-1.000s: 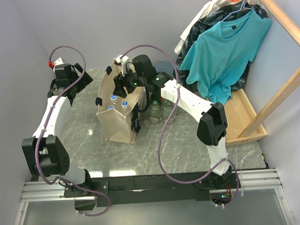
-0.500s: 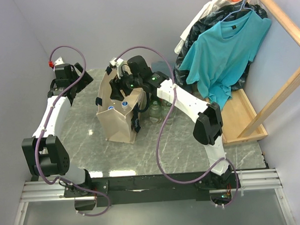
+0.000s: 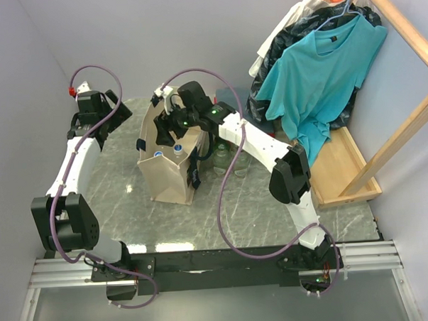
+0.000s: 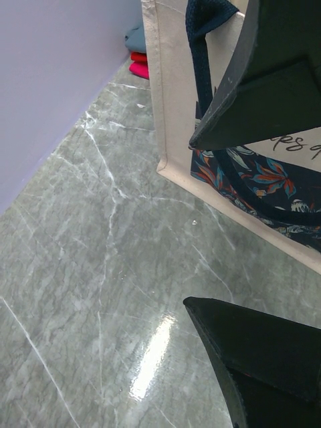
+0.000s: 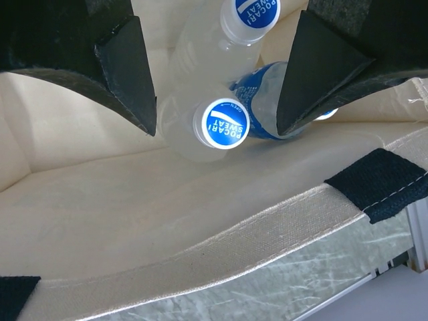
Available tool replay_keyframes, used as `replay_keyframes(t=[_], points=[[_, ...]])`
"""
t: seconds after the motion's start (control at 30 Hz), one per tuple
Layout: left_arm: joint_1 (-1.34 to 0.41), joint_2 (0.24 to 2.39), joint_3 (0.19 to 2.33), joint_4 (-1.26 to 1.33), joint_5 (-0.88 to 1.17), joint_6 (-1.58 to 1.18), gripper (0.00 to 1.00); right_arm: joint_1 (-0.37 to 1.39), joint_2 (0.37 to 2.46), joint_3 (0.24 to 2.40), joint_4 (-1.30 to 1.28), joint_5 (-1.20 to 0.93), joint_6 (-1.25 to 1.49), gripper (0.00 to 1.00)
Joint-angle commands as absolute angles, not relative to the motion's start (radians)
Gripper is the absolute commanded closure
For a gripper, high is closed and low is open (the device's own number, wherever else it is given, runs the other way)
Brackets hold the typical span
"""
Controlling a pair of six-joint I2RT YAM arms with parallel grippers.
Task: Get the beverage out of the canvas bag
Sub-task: Take out the drink from the canvas bag.
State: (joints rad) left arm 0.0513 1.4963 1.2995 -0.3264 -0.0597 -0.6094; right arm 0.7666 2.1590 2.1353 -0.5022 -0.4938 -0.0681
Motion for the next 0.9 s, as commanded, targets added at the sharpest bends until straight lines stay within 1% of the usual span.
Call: replay_keyframes(t=[0.0, 0.17, 0.3, 0.53, 0.57, 0.6, 0.63, 0.73, 0.87], points=[[0.057, 1.459, 1.307, -0.321, -0.064, -0.594, 0.04, 0.775, 2.178, 2.167, -0.482, -0.522, -0.055, 0.2], [0.057, 1.457, 1.308, -0.322, -0.067, -0.594, 0.04, 0.775, 2.215, 2.198, -0.5, -0.552, -0.041, 0.18], [0.057, 1.451, 1.307, -0.322, -0.075, -0.591, 0.04, 0.778, 2.214, 2.174, -0.466, -0.549, -0.038, 0.17], [0.057, 1.445, 1.301, -0.324, -0.075, -0.588, 0.04, 0.779, 2.23, 2.18, -0.457, -0.554, -0.029, 0.18], [0.058, 1.442, 1.301, -0.325, -0.075, -0.588, 0.04, 0.779, 2.233, 2.177, -0.457, -0.554, -0.028, 0.26], [0.057, 1.442, 1.301, -0.325, -0.074, -0.589, 0.04, 0.778, 2.232, 2.169, -0.446, -0.552, -0.025, 0.29], [0.057, 1.44, 1.299, -0.324, -0.074, -0.588, 0.04, 0.778, 2.23, 2.166, -0.445, -0.555, -0.023, 0.29], [0.057, 1.439, 1.298, -0.324, -0.071, -0.589, 0.04, 0.781, 2.238, 2.171, -0.446, -0.555, -0.015, 0.23], [0.058, 1.439, 1.296, -0.324, -0.072, -0.586, 0.04, 0.781, 2.247, 2.178, -0.457, -0.557, -0.017, 0.22]])
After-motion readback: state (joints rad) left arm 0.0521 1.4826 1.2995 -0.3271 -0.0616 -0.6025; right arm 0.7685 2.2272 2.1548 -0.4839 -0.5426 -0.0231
